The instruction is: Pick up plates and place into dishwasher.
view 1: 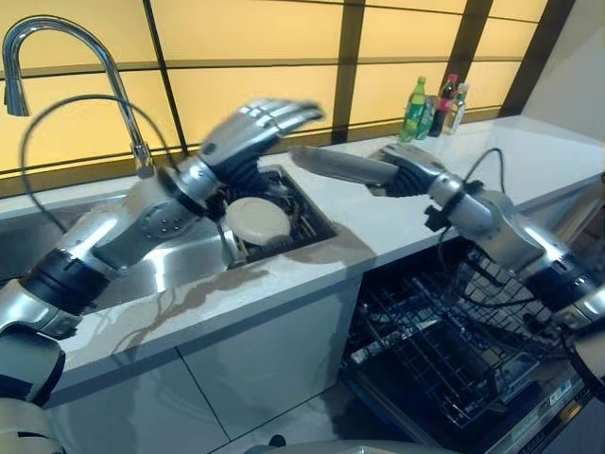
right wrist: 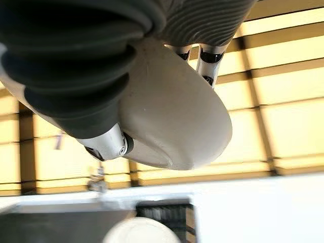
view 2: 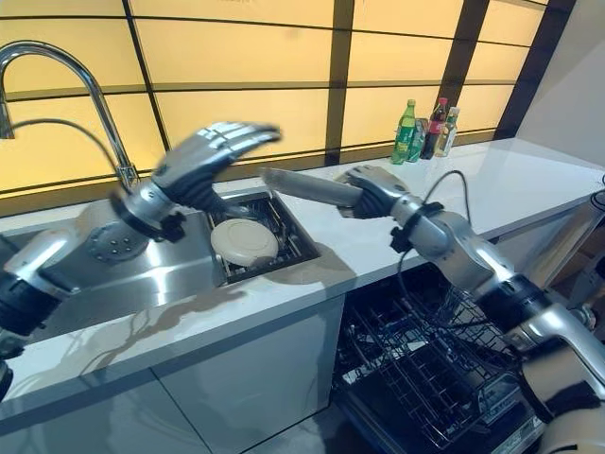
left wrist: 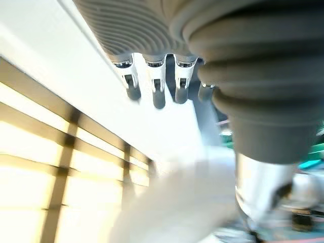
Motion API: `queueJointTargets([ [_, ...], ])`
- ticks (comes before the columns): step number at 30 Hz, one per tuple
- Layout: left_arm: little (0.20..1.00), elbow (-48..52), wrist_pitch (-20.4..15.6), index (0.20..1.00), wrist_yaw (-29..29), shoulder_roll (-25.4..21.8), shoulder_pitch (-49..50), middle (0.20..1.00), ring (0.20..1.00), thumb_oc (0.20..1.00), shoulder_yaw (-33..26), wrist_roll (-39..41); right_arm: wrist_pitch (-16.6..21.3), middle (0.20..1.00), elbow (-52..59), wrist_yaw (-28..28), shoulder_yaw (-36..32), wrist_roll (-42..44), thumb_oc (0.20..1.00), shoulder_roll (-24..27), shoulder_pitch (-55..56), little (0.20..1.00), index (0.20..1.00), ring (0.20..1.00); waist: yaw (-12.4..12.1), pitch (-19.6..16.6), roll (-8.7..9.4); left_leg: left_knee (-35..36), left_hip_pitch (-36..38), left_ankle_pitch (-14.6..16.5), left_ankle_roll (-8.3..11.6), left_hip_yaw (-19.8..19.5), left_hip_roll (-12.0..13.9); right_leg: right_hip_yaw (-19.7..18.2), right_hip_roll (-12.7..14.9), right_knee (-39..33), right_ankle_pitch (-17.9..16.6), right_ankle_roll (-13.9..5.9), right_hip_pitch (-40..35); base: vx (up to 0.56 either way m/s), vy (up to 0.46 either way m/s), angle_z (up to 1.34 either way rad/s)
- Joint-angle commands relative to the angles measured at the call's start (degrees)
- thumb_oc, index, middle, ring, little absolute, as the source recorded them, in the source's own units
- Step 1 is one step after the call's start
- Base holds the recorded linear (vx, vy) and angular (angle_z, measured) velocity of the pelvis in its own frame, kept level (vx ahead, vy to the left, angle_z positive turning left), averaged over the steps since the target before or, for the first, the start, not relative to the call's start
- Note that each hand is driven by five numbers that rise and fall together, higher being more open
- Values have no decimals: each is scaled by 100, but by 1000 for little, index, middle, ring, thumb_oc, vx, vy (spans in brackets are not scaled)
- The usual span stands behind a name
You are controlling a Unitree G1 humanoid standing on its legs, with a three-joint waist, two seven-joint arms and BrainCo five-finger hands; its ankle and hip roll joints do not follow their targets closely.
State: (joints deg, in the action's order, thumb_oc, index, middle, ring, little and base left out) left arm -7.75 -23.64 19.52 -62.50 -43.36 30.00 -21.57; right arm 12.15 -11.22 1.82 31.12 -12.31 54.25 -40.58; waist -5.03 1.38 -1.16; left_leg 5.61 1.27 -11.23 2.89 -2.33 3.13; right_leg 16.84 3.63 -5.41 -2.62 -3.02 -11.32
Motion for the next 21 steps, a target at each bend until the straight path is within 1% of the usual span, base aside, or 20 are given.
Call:
queueJointTargets([
  [1, 1000, -1122, 335, 1000, 887, -580, 261, 1000, 1000, 1000, -818, -130, 307, 200, 90, 119, -791, 337, 200, 658, 281, 200, 200, 200, 195, 250, 168, -61, 680, 1285, -130, 460, -527, -260, 130, 50, 181, -383, 203, 1, 18, -19],
  [3, 1000, -1415, 428, 1000, 1053, -694, 372, 1000, 1000, 1000, -923, -201, 332, 200, 170, 212, -1011, 444, 200, 769, 523, 200, 200, 200, 249, 264, 162, -61, 691, 1294, -132, 492, -521, -302, 116, 47, 171, -387, 212, 2, 19, -16],
  [4, 1000, -1691, 536, 1000, 1238, -787, 527, 1000, 1000, 1000, -1037, -279, 370, 200, 260, 359, -1249, 652, 200, 848, 788, 200, 200, 200, 329, 290, 153, -61, 694, 1297, -128, 537, -510, -344, 106, 50, 167, -389, 226, -2, 26, -15],
  [7, 1000, -1971, 717, 1000, 1256, -911, 862, 1000, 1000, 1000, -1337, -179, 367, 200, 482, 760, -1814, 1092, 200, 941, 1444, 200, 200, 200, 452, 330, 143, -61, 709, 1315, -125, 613, -491, -434, 82, 49, 156, -394, 254, 0, 19, -22],
  [10, 1000, -2159, 841, 1000, 1220, -949, 1303, 1000, 1000, 1000, -1731, -134, 277, 200, 666, 1235, -2460, 1685, 200, 884, 2206, 200, 200, 200, 586, 372, 135, -61, 716, 1330, -127, 691, -475, -534, 57, 49, 141, -399, 290, -3, 8, -16],
  [13, 1000, -2299, 922, 1000, 1262, -855, 1661, 1000, 1000, 1000, -2073, 38, 152, 200, 763, 1705, -2918, 2121, 200, 721, 2842, 200, 200, 200, 689, 412, 138, -61, 701, 1339, -137, 745, -466, -631, 40, 46, 130, -403, 338, -20, 1, -12],
  [17, 1000, -2413, 1043, 1000, 1304, -650, 2023, 1000, 1000, 1000, -2386, -69, -19, 200, 757, 2257, -3122, 2442, 200, 460, 3358, 200, 200, 200, 775, 490, 144, -61, 711, 1347, -153, 802, -455, -704, 25, 48, 122, -398, 364, -14, -11, -20],
  [21, 1000, -2535, 1128, 1000, 1241, -651, 2064, 1000, 1000, 1000, -2340, -157, -172, 200, 559, 2644, -3012, 2609, 200, 374, 3522, 200, 200, 200, 813, 551, 155, -61, 711, 1344, -156, 833, -457, -735, 10, 42, 108, -403, 377, -16, -19, -15],
])
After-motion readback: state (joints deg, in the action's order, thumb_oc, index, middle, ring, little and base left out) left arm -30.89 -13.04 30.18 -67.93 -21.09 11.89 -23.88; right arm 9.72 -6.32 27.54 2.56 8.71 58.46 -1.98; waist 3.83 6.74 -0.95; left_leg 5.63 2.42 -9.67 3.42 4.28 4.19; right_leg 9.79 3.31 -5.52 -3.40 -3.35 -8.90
